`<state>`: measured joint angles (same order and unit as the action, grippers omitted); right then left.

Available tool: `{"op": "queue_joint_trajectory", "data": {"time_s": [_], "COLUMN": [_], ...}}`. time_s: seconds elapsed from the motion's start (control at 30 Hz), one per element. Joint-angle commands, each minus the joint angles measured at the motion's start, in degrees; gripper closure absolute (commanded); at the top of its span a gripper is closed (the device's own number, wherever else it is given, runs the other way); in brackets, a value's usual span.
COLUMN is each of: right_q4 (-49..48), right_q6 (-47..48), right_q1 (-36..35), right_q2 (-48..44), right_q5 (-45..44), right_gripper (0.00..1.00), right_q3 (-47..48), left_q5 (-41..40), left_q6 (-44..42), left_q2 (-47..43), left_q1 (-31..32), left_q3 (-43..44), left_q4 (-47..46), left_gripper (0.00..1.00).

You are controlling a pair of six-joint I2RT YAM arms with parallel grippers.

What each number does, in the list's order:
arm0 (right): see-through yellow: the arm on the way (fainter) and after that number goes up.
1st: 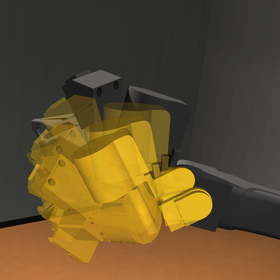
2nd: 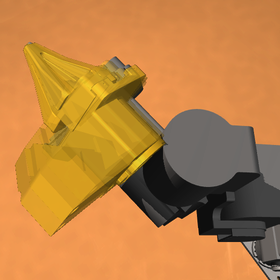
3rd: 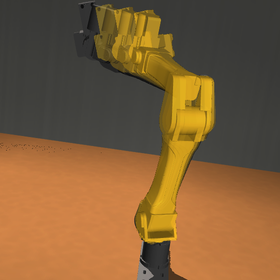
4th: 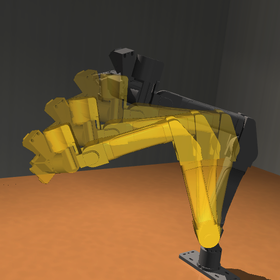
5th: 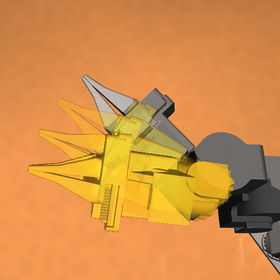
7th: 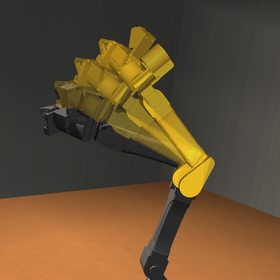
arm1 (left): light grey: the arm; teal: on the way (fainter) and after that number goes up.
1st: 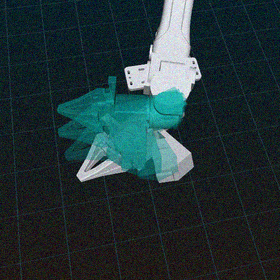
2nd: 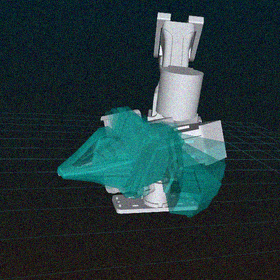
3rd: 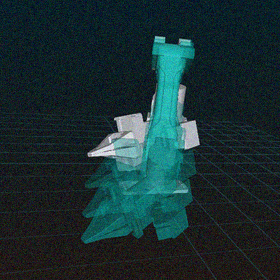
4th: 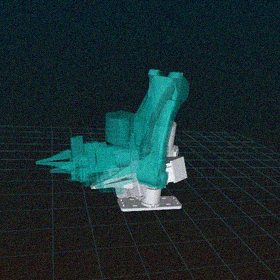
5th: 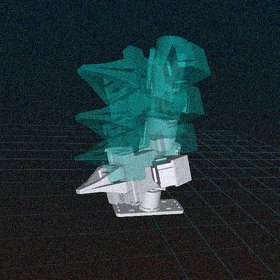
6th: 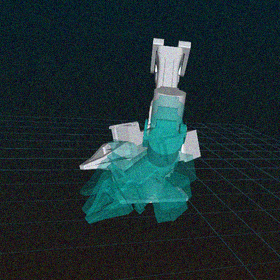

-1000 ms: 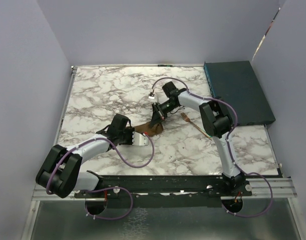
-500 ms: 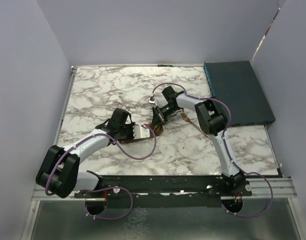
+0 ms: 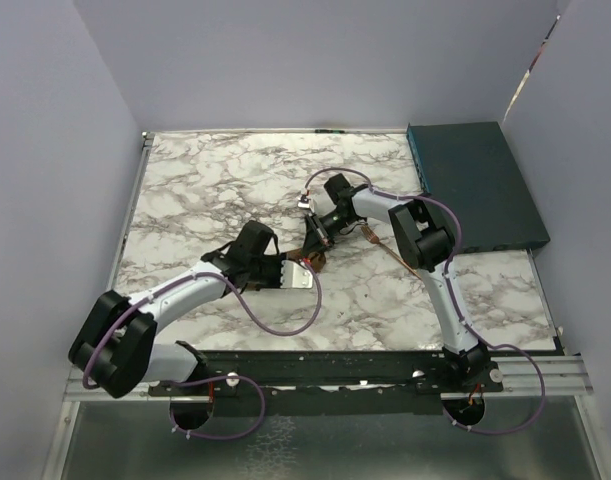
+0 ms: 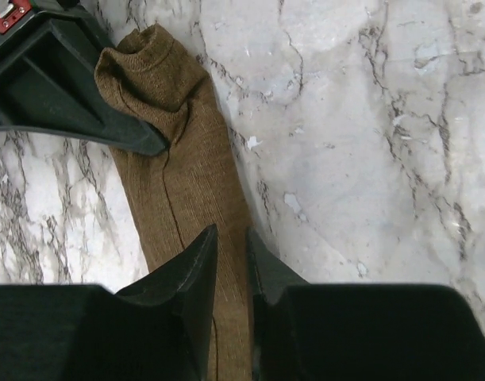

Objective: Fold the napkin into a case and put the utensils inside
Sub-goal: Insert the napkin into the napkin holder.

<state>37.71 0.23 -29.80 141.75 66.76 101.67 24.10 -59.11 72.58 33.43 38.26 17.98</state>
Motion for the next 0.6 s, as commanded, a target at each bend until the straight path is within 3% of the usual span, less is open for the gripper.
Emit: {"op": "queue_joint_trajectory", "data": {"time_s": [0.0,0.33,0.5,0.57], "right_q4": [-1.61,-2.97,-3.07,-3.38], "right_q6": [0.89,1.30,1.92,2.17], "right_q1": [-0.43,-0.44,-0.43,-0.46], "right_q2": [0.84,-0.09,-0.91,-1.89], "right_q5": [-4.95,-1.45,0.98,2.63], "right_gripper": [1.00,1.00,1.00,0.95], "right_q3": [-3.13,-4.10,-4.19,-4.47], "left_q5": [-3.45,-10.53,-10.71,-10.84], "left_q6": [2.01,2.42,4.11,3.68], "left_q2": [5.70,10.07,10.70,11.17], "left_q1": [0.76,0.76,0.58,0.58], "left_q3": [0.23,0.04,0.00,-0.41], "left_q4": [-9.25,-17.41,-17.13,-16.30], "left_gripper": [0.79,0.83,0.84,0.84]}}
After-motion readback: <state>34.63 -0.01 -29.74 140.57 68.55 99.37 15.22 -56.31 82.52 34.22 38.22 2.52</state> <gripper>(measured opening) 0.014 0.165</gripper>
